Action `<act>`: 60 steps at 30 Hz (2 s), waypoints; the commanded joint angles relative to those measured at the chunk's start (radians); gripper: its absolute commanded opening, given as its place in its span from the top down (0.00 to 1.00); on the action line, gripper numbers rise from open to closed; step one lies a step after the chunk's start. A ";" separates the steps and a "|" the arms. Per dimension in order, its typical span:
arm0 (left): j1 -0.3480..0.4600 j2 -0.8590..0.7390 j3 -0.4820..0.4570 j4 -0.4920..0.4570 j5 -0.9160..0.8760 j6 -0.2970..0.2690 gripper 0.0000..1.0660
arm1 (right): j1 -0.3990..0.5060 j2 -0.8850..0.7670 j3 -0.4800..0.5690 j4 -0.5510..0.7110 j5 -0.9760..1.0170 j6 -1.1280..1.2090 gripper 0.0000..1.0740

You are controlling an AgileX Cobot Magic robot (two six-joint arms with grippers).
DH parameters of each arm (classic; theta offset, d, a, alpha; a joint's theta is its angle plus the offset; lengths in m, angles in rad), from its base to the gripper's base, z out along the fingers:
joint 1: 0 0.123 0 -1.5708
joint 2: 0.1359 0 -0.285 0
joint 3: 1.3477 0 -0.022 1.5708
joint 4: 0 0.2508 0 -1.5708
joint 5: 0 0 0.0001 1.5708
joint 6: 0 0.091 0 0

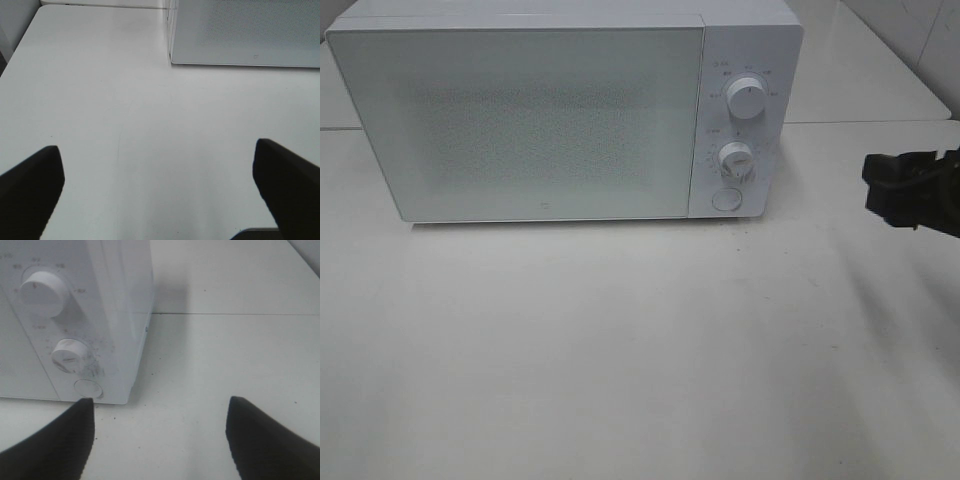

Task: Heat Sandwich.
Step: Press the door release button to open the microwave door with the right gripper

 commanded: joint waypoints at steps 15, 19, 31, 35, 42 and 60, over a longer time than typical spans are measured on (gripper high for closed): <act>0.004 -0.016 0.003 -0.003 -0.015 -0.001 0.08 | 0.401 0.353 0.001 0.432 -0.452 -0.166 0.33; 0.004 -0.016 0.003 -0.003 -0.015 -0.001 0.08 | 0.451 0.398 0.000 0.490 -0.486 -0.165 0.33; 0.004 -0.016 0.003 -0.003 -0.015 -0.001 0.08 | 0.537 0.484 -0.049 0.577 -0.486 -0.165 0.33; 0.004 -0.016 0.003 -0.003 -0.015 -0.001 0.08 | 0.537 0.484 -0.049 0.577 -0.484 -0.165 0.33; 0.004 -0.016 0.003 -0.003 -0.015 -0.001 0.08 | 0.537 0.484 -0.049 0.577 -0.484 -0.081 0.33; 0.004 -0.016 0.003 -0.003 -0.015 -0.001 0.08 | 0.537 0.484 -0.049 0.573 -0.486 0.979 0.34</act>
